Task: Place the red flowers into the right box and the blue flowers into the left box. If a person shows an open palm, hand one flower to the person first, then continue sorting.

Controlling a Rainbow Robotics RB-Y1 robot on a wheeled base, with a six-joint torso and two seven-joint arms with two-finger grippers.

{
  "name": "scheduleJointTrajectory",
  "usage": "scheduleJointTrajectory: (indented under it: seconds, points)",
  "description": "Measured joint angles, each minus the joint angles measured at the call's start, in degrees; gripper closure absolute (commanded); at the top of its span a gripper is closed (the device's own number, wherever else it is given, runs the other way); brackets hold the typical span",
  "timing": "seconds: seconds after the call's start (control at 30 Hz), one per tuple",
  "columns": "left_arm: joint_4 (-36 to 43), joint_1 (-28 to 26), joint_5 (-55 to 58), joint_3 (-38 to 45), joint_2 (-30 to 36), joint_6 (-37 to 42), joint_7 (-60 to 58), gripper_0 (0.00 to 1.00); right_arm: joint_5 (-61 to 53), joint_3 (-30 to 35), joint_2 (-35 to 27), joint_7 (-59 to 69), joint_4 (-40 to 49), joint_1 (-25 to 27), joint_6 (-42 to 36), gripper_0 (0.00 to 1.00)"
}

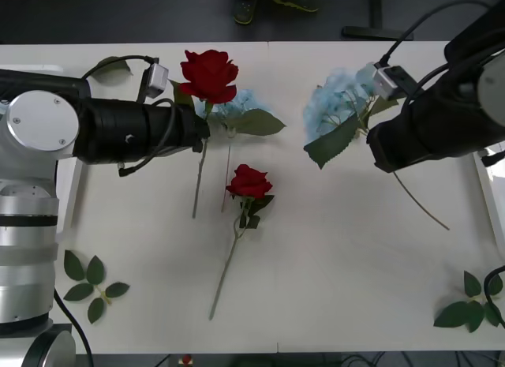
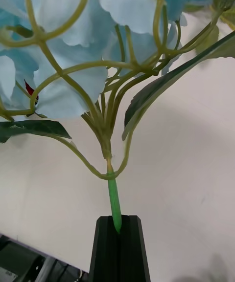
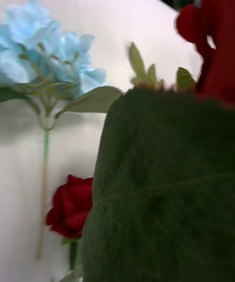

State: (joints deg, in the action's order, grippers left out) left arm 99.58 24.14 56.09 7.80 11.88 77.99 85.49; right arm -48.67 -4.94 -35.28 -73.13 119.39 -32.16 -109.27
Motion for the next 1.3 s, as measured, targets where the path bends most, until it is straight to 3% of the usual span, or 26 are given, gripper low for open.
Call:
scheduleJointTrajectory:
  seconds: [0.27, 0.5, 0.7, 0.97, 1.17, 1.3]
  points:
    - [0.0, 0.2, 1.6, -2.2, 0.0, -2.9, -1.2, 1.0, -14.5, 11.5, -1.9, -3.4, 8.9, 0.0, -0.7, 1.0]
    - [0.0, 0.8, -7.1, 4.2, 0.0, 4.4, -1.1, 1.0, -20.8, 17.7, -2.7, -13.4, 10.4, 0.7, -0.7, 1.0]
    - [0.0, 0.8, -18.0, 10.3, 0.2, 11.3, -1.0, 1.0, -20.8, 18.1, -2.9, -17.4, 10.4, 2.6, -0.7, 1.0]
    - [-0.3, 0.8, -31.4, 9.8, 1.2, 16.3, -1.1, 1.0, -20.5, 17.8, -2.9, -17.4, 10.4, 3.7, -0.7, 1.0]
    - [-2.6, 0.8, -31.5, 7.3, 1.2, 13.6, -3.0, 1.0, -19.7, 17.8, -2.9, -17.4, 10.4, 3.7, -0.7, 1.0]
    - [-2.6, 0.8, -22.6, 6.1, 1.2, 12.0, -3.3, 1.0, -18.6, 17.8, -2.9, -17.1, 10.1, 3.8, -0.7, 1.0]
